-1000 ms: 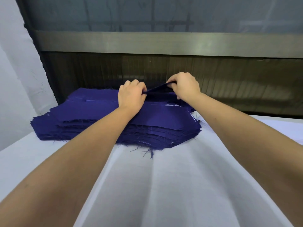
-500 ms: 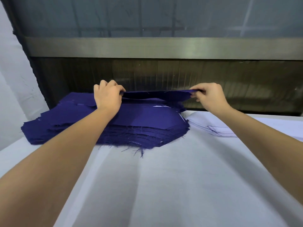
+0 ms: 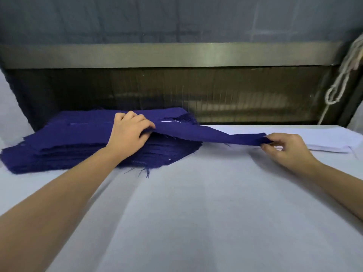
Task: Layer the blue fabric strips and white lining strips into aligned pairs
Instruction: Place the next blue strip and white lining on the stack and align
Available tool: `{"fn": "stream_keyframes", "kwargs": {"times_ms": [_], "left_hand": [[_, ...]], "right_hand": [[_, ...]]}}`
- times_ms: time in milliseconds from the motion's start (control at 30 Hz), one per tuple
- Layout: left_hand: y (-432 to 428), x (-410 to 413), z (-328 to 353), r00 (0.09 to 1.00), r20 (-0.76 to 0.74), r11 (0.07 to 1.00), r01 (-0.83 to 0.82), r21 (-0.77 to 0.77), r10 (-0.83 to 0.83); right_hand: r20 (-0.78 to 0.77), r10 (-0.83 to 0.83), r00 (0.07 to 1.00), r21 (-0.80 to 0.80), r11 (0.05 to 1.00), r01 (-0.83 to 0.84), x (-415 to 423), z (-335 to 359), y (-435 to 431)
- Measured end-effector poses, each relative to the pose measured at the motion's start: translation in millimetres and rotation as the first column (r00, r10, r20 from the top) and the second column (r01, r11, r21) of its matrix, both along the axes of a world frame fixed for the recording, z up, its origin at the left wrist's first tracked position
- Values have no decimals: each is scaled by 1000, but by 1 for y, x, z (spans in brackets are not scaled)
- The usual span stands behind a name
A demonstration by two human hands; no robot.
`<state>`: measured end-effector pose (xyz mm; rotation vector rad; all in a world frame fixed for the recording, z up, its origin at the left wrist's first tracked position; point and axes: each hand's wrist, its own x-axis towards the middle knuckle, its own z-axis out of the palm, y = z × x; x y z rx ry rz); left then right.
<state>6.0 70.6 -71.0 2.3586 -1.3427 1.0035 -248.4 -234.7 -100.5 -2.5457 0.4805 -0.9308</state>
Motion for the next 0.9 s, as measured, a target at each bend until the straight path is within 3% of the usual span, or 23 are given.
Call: {"fn": "stream_keyframes", "kwargs": {"times_ms": [133, 267, 400, 500, 567, 667, 767, 833, 900], "left_hand": [[-6, -20, -7, 987, -5, 982, 160, 103, -160], [-11, -36, -11, 961, -27, 936, 275, 222, -276], [-11, -49, -13, 935, -80, 888, 355, 292, -347], [-10, -56, -16, 907, -104, 851, 419, 317, -408], [-11, -62, -19, 892, -132, 836, 452, 310, -433], [-13, -69, -23, 875, -179, 832, 483, 271, -450], [-14, -74, -26, 868, -263, 848, 481, 224, -423], [-16, -78, -27, 859, -322, 856, 474, 204, -399], [-18, -82, -28, 829, -421, 860, 477, 183, -370]], "right_hand": [[-78, 2, 997, -198, 980, -18, -19, 3, -10], [-225, -23, 974, -188, 982, -21, -29, 4, -24], [-186, -125, 975, -154, 983, 97, -28, 4, -27], [-239, -237, 942, -215, 959, 187, -26, 9, -28], [-354, -310, 882, -262, 939, 224, -28, 17, -28], [-512, -493, 703, -408, 860, 306, -34, 28, -23], [-502, -661, 557, -619, 725, 303, -37, 33, -19], [-477, -639, 604, -618, 733, 286, -36, 32, -16], [-472, -501, 726, -514, 825, 235, -31, 27, -12]]}}
